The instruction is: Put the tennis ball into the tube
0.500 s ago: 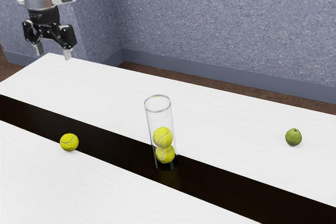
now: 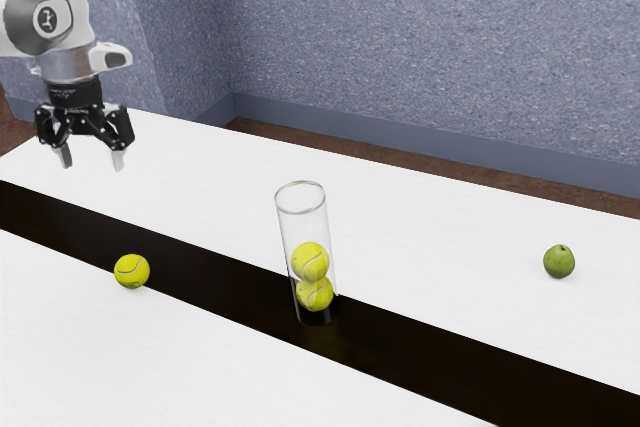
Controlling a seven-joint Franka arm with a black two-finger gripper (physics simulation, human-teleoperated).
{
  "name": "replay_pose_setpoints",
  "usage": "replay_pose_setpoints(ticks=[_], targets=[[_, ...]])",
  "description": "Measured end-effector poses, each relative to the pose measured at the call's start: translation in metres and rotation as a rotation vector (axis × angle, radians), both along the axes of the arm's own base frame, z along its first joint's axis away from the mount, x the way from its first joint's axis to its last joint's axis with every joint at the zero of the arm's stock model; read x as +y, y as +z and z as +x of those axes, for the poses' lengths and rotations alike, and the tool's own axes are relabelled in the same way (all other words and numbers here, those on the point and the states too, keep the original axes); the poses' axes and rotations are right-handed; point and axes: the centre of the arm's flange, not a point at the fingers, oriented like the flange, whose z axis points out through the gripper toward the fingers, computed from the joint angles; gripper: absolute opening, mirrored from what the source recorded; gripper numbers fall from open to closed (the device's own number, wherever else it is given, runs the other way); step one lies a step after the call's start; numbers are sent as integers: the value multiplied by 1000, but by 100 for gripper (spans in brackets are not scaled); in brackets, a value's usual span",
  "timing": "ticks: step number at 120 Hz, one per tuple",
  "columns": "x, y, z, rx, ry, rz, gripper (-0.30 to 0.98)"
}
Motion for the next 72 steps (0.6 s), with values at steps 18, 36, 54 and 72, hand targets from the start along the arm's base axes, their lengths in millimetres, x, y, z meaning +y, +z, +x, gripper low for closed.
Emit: replay_pose_setpoints(ticks=[18, 36, 54, 72], targets=[[-10, -63, 2, 26, 24, -50, 69], [-4, -120, -6, 41, 90, -85, 69], [6, -163, -19, 53, 156, -103, 69], [27, -187, -22, 47, 200, -96, 69]])
